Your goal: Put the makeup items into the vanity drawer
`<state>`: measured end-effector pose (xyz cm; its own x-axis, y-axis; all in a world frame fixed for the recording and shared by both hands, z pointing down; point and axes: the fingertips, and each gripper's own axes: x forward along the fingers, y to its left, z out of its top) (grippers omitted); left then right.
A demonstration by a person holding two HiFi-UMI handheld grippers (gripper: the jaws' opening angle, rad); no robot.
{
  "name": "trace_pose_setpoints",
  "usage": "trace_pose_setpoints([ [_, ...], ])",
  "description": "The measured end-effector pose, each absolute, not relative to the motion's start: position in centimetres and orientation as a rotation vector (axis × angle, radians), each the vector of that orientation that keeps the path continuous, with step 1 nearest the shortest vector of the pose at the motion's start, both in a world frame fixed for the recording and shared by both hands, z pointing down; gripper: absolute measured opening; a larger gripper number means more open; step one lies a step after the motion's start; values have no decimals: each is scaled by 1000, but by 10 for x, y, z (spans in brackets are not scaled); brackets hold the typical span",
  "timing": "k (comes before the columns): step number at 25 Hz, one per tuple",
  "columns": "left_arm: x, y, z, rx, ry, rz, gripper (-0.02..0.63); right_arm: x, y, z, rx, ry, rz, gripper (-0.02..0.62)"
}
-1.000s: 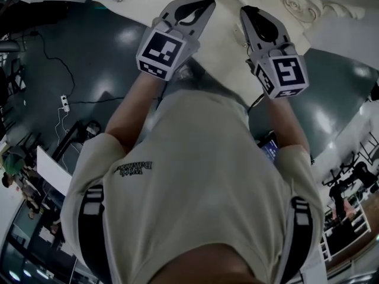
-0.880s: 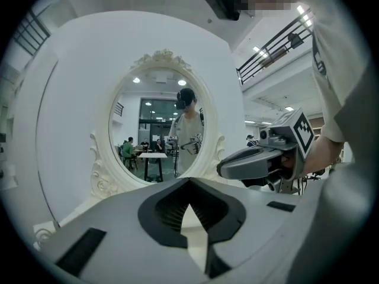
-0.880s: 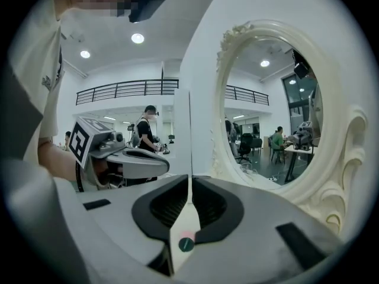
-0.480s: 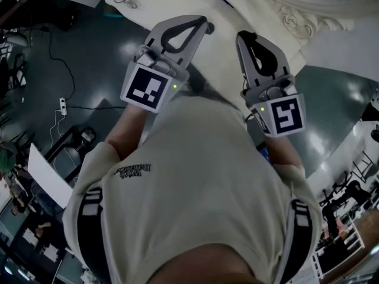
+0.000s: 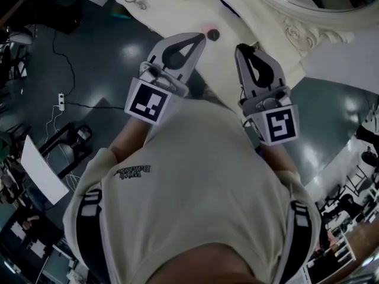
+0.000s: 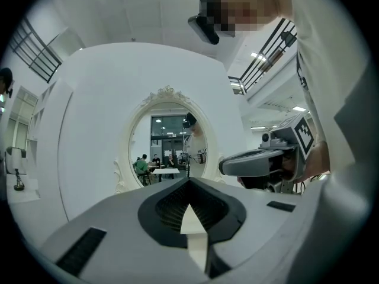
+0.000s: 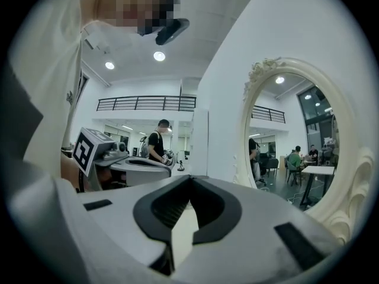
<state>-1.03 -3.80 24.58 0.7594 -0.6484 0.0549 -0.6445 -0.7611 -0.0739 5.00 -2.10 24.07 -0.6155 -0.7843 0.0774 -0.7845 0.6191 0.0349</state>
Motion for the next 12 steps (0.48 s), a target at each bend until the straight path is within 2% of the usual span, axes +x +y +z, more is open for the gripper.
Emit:
trace_pose_setpoints([
  [12,-22,-41,243,-2879,1170,-109,14,45,-17,238,1311,-2763,10,5],
])
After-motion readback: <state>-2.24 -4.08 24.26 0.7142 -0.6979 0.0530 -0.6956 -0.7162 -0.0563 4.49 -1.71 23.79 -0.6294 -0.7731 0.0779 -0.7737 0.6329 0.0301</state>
